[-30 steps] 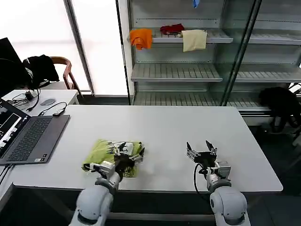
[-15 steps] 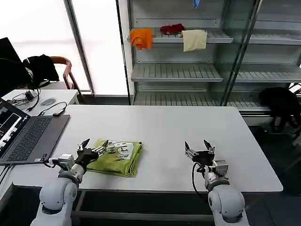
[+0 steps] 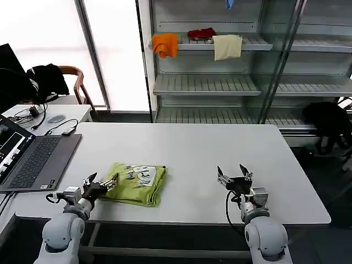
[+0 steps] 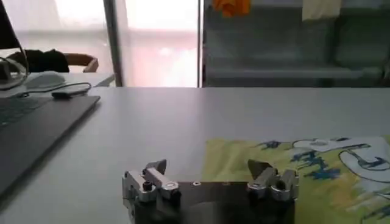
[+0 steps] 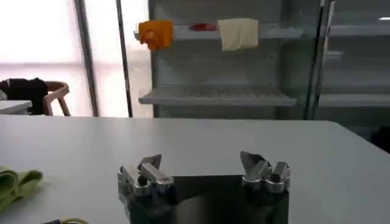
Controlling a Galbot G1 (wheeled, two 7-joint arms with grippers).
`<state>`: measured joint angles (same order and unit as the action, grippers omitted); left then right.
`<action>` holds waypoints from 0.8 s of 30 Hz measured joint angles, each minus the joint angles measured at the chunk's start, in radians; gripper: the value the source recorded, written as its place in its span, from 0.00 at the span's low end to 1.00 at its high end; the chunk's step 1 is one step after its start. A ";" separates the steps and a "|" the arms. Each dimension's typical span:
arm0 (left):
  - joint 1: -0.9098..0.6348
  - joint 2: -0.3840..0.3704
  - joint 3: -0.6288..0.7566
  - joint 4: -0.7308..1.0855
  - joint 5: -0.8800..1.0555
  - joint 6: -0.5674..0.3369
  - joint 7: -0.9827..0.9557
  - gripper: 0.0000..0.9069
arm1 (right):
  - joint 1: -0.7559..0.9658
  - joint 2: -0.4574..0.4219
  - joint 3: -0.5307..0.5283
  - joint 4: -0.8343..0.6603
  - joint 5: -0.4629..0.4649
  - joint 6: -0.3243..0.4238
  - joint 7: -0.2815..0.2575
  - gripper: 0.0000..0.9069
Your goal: Fold and organize the clothes.
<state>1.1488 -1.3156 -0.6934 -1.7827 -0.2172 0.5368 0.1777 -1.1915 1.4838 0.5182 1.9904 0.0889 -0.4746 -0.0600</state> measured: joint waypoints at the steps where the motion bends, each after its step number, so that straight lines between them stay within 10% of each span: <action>1: 0.002 0.000 0.000 0.002 0.000 0.000 0.001 0.93 | 0.000 0.001 0.000 0.000 0.000 0.001 0.001 1.00; 8: 0.015 -0.005 -0.002 0.003 -0.001 -0.005 0.016 0.50 | -0.001 0.000 0.000 0.001 0.000 0.002 0.003 1.00; 12: 0.022 -0.009 -0.002 -0.001 -0.001 -0.005 0.023 0.04 | -0.001 0.001 0.000 0.002 0.001 0.002 0.004 1.00; 24: 0.033 -0.020 0.000 -0.006 -0.027 0.007 0.034 0.01 | 0.000 0.004 0.000 0.008 0.001 0.003 0.011 1.00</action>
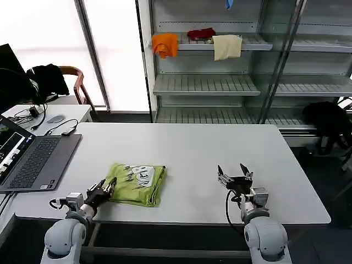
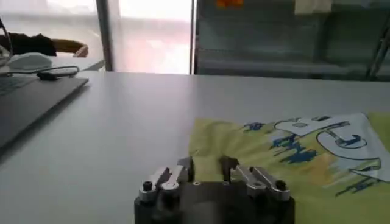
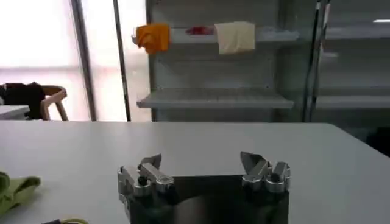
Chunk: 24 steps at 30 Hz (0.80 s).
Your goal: Fold and organize the clothes.
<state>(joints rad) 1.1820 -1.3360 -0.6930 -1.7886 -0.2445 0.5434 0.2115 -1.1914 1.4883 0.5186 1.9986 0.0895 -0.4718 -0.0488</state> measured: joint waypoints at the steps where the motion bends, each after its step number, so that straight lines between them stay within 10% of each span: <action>1: 0.000 0.000 0.000 0.000 -0.004 0.002 0.000 0.01 | 0.000 0.000 0.000 0.000 0.000 0.000 0.001 1.00; 24: -0.016 0.025 -0.037 0.018 0.022 -0.112 0.005 0.00 | 0.005 -0.001 0.001 -0.001 0.002 0.002 0.014 1.00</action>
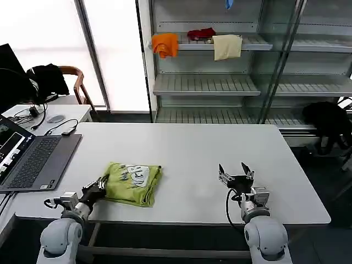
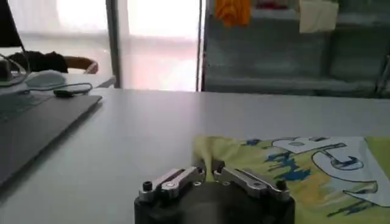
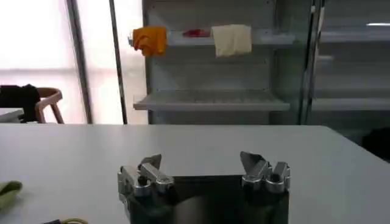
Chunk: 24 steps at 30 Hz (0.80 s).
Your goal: Fold and organize the clothes.
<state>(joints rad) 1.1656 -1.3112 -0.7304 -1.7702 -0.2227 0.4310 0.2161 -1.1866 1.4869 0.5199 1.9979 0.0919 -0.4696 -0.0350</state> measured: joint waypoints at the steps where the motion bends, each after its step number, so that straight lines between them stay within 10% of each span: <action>1: -0.004 0.005 -0.006 0.001 0.014 -0.008 0.003 0.00 | 0.000 0.000 0.001 -0.001 0.001 0.001 0.000 1.00; 24: -0.174 0.306 -0.089 0.003 0.355 -0.087 0.117 0.00 | -0.004 -0.015 0.020 -0.038 0.033 0.035 0.000 1.00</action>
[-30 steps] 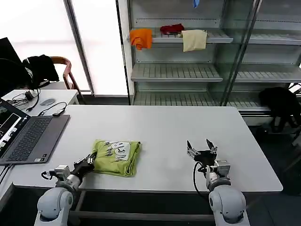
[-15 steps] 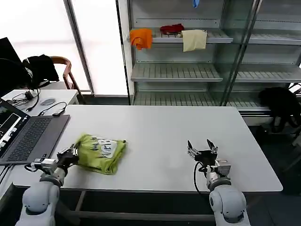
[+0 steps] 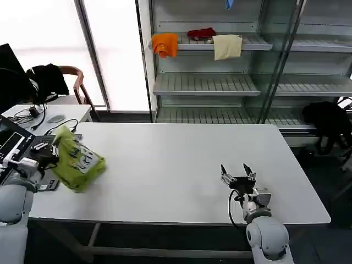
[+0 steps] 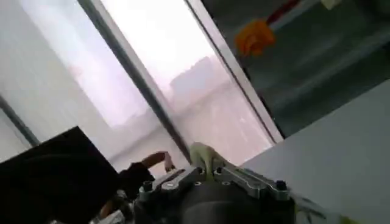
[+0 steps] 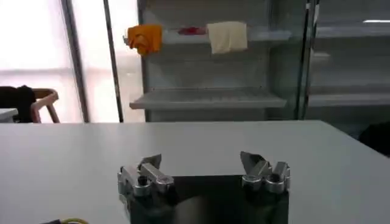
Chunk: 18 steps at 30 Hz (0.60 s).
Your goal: Fold and organize the clothes.
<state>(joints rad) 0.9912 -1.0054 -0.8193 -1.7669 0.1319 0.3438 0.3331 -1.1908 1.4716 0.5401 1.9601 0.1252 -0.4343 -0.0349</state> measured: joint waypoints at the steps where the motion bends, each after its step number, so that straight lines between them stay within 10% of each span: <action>1: 0.001 0.000 0.003 -0.016 0.016 0.000 0.001 0.00 | -0.002 -0.002 0.002 -0.003 0.002 0.002 0.000 1.00; 18: 0.203 -0.315 0.321 -0.164 0.380 -0.093 -0.092 0.01 | -0.021 -0.041 0.045 -0.063 0.047 0.036 0.020 1.00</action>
<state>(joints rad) 1.1940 -1.3204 -0.4984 -1.9307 0.5121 0.2504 0.2407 -1.2114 1.4307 0.5848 1.8972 0.1724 -0.3984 -0.0153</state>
